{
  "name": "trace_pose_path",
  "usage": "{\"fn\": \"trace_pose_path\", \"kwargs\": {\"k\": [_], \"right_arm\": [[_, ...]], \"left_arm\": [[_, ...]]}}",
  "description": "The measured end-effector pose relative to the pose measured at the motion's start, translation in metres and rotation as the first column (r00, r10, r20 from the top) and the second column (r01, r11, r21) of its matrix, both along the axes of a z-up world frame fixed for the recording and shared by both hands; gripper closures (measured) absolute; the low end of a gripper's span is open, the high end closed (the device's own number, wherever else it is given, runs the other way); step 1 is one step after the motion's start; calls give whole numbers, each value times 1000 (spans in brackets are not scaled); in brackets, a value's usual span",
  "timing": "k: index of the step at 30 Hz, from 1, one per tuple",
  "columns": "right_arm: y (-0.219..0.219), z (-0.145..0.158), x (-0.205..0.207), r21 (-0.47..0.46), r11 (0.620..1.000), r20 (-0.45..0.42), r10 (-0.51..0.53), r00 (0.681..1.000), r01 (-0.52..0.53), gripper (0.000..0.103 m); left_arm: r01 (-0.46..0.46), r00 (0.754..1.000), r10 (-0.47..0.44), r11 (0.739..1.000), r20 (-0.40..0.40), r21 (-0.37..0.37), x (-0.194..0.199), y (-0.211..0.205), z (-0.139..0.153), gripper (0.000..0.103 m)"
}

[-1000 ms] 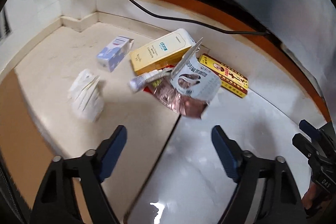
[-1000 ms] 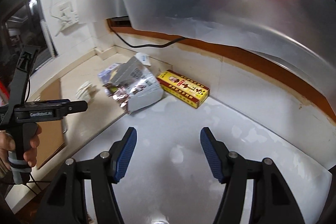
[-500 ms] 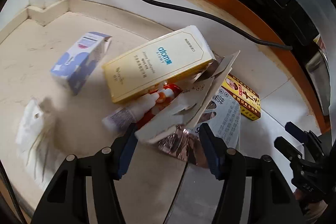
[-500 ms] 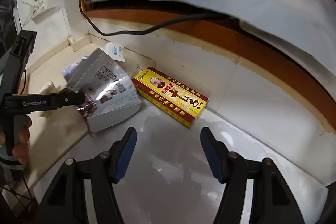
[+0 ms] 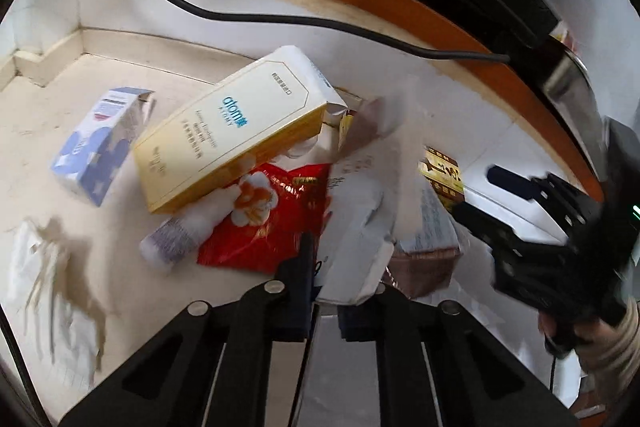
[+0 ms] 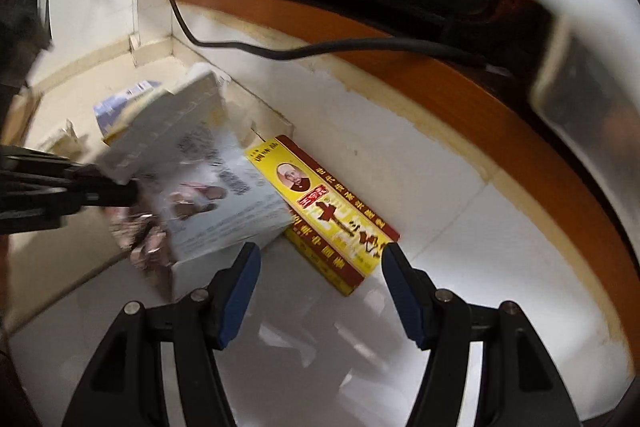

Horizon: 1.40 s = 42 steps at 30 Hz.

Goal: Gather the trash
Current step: 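Grasp the white-silver foil bag with the left tool while the right tool grasps the yellow-red box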

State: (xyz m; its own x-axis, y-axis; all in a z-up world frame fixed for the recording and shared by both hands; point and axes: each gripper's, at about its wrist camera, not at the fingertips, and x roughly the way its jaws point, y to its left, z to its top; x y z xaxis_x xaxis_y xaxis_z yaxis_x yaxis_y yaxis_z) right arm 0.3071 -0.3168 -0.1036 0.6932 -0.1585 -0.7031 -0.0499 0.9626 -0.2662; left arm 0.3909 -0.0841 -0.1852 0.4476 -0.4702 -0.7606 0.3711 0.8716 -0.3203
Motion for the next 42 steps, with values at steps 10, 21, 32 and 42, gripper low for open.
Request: {"fn": "trace_pose_path", "kwargs": {"k": [10, 21, 32, 42], "right_arm": [[-16, -11, 36, -37, 998, -83, 49, 995, -52, 40], [-16, -17, 60, -47, 988, -165, 140, 976, -149, 35], [14, -23, 69, -134, 966, -184, 193, 964, -219, 29], [36, -23, 60, -247, 952, -160, 145, 976, -182, 50]], "left_arm": [[-115, 992, 117, 993, 49, -38, -29, 32, 26, 101], [-148, 986, 149, 989, 76, -23, -41, 51, 37, 101], [-172, 983, 174, 984, 52, -43, -51, 56, 35, 101], [-185, 980, 189, 981, 57, -61, -56, 57, 35, 101]]}}
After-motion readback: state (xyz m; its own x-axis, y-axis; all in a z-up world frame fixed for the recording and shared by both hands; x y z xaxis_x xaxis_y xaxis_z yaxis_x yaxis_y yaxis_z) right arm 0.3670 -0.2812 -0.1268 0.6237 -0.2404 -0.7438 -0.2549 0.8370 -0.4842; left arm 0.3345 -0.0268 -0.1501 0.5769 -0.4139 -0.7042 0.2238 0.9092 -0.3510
